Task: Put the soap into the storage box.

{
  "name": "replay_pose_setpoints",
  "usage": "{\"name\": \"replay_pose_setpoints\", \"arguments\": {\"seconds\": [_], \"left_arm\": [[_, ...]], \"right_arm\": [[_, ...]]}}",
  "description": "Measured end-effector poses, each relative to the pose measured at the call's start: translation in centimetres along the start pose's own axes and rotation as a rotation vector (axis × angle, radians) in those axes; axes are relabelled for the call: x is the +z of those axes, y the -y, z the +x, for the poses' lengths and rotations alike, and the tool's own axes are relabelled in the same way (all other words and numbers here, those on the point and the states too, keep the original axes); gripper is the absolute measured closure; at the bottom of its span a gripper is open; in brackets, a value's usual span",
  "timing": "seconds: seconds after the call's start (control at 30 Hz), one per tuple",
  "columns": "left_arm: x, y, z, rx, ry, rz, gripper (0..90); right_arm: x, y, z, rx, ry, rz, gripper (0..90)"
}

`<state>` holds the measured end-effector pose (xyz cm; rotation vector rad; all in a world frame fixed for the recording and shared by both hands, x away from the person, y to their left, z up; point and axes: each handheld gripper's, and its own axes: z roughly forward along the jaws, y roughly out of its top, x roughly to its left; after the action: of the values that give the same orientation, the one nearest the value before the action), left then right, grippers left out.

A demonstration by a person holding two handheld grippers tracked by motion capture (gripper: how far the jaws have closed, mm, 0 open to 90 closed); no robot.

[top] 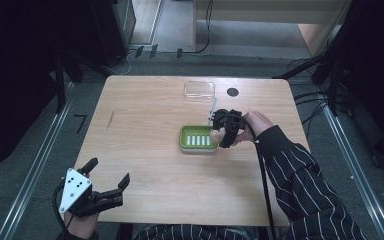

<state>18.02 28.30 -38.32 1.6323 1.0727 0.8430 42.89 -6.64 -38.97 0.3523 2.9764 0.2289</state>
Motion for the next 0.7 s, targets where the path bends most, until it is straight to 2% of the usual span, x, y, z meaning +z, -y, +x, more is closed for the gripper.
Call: {"name": "replay_pose_setpoints", "arguments": {"seconds": [0.23, 0.67, 0.7], "left_arm": [[0.0, 0.0, 0.0, 0.002, 0.000, 0.002, 0.0], [-0.2, 0.1, 0.0, 0.000, -0.007, 0.003, 0.0], [-0.2, 0.1, 0.0, 0.000, -0.010, 0.005, 0.0]], "right_arm": [[-0.4, -0.5, -0.2, 0.003, 0.003, -0.009, 33.8], [-0.4, -1.9, -0.6, -0.037, 0.007, -0.019, 33.8], [-0.4, -2.0, -0.5, -0.029, 0.003, -0.018, 33.8]]}}
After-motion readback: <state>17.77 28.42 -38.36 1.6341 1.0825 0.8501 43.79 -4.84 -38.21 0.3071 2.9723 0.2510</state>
